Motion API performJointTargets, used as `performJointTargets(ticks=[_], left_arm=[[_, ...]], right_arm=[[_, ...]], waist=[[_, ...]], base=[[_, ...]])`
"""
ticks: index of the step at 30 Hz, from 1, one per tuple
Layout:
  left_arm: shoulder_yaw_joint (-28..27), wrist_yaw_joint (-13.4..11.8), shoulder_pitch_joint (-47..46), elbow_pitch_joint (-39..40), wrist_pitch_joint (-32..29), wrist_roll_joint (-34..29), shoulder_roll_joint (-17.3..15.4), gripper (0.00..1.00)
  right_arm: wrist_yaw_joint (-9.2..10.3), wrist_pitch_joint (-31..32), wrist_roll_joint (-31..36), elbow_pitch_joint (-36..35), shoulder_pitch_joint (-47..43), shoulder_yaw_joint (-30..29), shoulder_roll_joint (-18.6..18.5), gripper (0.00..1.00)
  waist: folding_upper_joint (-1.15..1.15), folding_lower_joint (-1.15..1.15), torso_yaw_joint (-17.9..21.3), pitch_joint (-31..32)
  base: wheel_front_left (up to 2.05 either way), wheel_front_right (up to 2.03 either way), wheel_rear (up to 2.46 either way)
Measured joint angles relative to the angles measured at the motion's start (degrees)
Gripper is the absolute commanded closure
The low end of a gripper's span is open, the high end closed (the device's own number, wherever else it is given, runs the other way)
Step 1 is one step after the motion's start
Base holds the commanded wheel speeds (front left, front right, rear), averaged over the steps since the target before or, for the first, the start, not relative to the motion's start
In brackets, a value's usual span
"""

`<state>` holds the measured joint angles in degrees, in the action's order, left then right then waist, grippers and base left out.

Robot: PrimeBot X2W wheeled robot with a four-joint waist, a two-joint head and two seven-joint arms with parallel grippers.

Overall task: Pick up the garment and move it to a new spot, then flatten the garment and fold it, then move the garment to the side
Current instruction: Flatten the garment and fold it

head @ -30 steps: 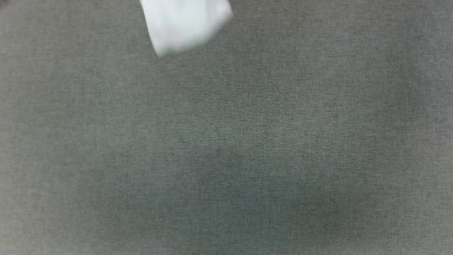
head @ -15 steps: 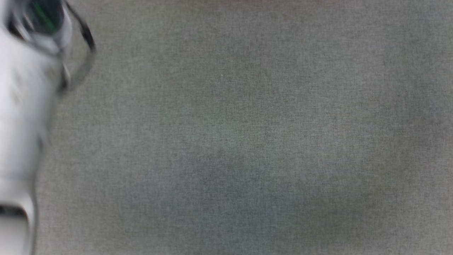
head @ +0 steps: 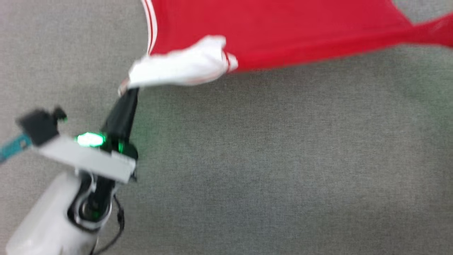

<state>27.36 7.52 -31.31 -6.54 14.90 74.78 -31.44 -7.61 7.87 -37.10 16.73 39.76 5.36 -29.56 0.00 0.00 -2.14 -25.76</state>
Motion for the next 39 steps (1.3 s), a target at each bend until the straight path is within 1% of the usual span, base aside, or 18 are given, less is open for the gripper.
performJointTargets(ticks=[4,7,11,17,20,22,26,29,32,36,39], left_arm=[[-2.6,0.0,8.4,4.9,0.0,-4.4,-1.2,1.00],[-5.9,0.0,14.6,8.3,0.0,-7.8,-0.5,1.00],[-9.3,0.0,22.1,13.7,0.0,-11.3,0.7,1.00],[-14.0,0.0,33.4,22.1,0.0,-14.6,2.4,1.00],[-15.1,0.0,38.0,25.4,0.0,-15.9,2.5,1.00],[-15.5,-0.5,39.8,26.6,0.0,-16.9,2.1,1.00],[-15.4,-0.6,39.5,27.5,-0.3,-17.4,1.9,1.00],[-13.7,-0.7,35.6,26.1,-2.0,-18.0,1.7,1.00],[-12.5,-0.6,29.7,23.4,-3.2,-17.9,2.0,1.00],[-10.9,-0.4,22.3,19.2,-4.1,-17.2,3.1,1.00],[-9.6,-0.4,17.0,15.7,-4.2,-16.5,4.4,1.00]], right_arm=[[0.00,3.4,-0.6,-9.6,-10.6,-3.6,-0.8,1.00],[-0.02,5.5,1.0,-16.2,-18.1,-7.8,-0.3,1.00],[-0.01,9.1,2.5,-25.3,-27.6,-12.9,2.9,1.00],[-0.01,14.0,5.4,-36.6,-38.5,-18.6,7.2,1.00],[-0.01,16.0,5.8,-41.5,-42.3,-20.7,9.0,1.00],[-0.01,17.2,5.9,-44.1,-44.0,-21.7,9.8,1.00],[0.00,18.7,5.8,-45.6,-44.4,-22.3,10.4,1.00],[0.01,19.1,4.8,-44.6,-41.7,-20.7,10.3,1.00],[0.07,19.2,4.0,-41.8,-37.6,-18.6,8.9,1.00],[0.07,19.2,3.3,-36.1,-31.1,-15.7,7.0,1.00],[0.07,19.3,4.2,-32.4,-27.5,-14.1,5.0,1.00]], waist=[[0.00,0.00,0.4,1.5],[0.00,0.00,0.7,2.4],[0.00,0.00,0.8,3.3],[0.00,0.00,1.3,3.5],[0.00,0.00,1.4,3.1],[0.00,0.00,1.5,2.9],[0.00,0.00,1.7,2.5],[0.00,0.00,1.6,2.3],[0.00,0.00,1.4,1.9],[0.00,0.00,1.4,1.0],[0.00,0.00,1.1,0.3]], base=[[0.00,0.00,0.00],[0.00,0.00,0.00],[0.00,0.00,0.00],[0.00,0.00,0.00],[0.00,0.00,0.00],[0.00,0.00,0.00],[0.00,0.00,0.00],[0.00,0.00,0.00],[0.00,0.00,0.00],[0.00,0.00,0.00],[0.00,0.00,0.00]])
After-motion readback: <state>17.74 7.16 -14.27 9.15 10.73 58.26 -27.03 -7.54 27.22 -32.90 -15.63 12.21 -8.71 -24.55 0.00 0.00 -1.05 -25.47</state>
